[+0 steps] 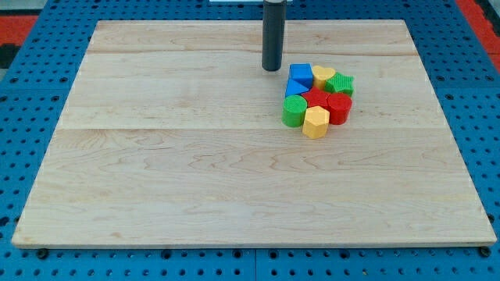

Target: Move your arm to the top left of the blue cube

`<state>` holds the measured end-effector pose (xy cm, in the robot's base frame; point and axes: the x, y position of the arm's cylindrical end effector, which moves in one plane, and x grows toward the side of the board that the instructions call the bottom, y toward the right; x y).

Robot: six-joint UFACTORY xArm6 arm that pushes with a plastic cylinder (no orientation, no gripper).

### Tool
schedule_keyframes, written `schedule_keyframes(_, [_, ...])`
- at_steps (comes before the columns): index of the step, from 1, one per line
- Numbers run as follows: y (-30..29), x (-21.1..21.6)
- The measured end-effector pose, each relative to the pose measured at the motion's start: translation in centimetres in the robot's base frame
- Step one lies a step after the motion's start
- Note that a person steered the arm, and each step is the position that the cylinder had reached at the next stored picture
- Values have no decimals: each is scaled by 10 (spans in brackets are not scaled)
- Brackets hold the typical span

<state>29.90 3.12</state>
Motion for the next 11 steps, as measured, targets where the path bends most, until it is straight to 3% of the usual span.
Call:
schedule_keyframes(2, [2, -34])
schedule_keyframes(11, [35, -8])
